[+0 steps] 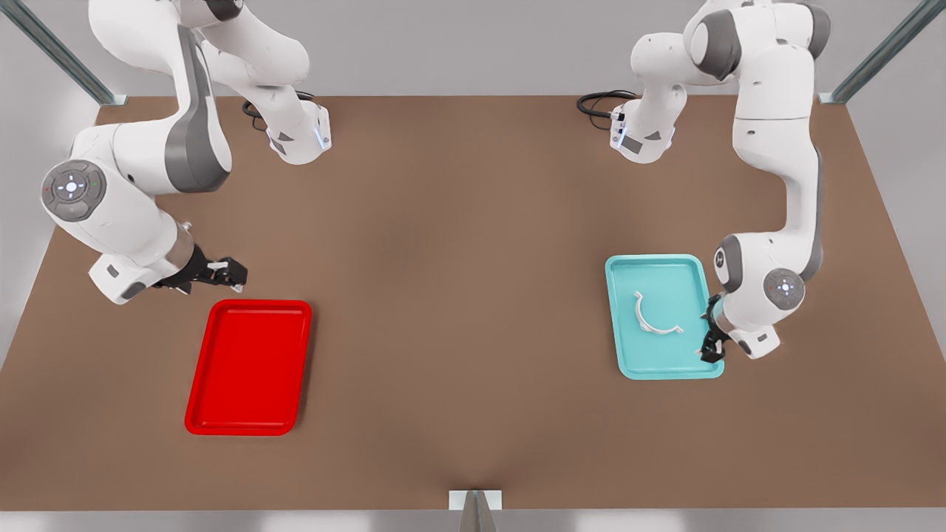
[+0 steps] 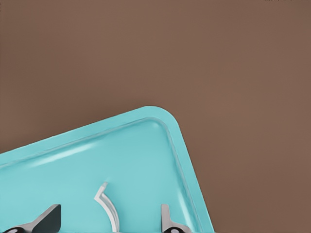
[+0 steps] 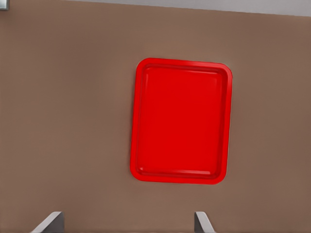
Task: Take the drainage pipe clamp from the left arm, pass it to the right arm, and place it in the plate on the right side
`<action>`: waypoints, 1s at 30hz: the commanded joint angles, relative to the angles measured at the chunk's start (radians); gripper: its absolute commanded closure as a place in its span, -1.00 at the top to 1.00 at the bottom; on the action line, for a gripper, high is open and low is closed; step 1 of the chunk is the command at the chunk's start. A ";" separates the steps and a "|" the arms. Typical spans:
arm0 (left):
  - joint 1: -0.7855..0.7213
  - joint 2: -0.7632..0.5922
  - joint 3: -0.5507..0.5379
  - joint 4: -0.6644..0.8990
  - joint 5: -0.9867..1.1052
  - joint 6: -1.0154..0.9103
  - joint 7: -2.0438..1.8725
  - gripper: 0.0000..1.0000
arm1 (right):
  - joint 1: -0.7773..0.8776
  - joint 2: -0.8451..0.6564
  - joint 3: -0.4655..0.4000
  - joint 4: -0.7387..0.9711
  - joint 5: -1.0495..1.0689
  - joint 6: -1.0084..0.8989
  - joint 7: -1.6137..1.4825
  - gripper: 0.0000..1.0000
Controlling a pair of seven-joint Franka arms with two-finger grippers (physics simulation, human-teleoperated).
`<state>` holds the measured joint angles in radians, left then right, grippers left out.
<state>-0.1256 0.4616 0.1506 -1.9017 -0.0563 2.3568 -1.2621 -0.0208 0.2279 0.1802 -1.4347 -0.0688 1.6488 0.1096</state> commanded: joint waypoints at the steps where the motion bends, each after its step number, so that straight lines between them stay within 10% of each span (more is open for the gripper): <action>1: -0.005 0.011 0.000 -0.017 0.003 0.091 -0.847 1.00 | 0.001 0.011 0.004 -0.006 0.004 0.059 0.001 1.00; 22: -0.040 0.081 -0.013 -0.165 0.001 0.299 -0.850 0.70 | -0.010 0.007 0.013 -0.059 0.006 0.175 0.002 1.00; 30: -0.048 0.081 -0.020 -0.165 0.001 0.297 -0.879 -0.48 | -0.011 0.008 0.012 -0.059 0.004 0.177 0.002 1.00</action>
<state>-0.1732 0.5439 0.1303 -2.0666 -0.0557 2.6504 -1.9515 -0.0317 0.2371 0.1915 -1.4944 -0.0643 1.8232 0.1135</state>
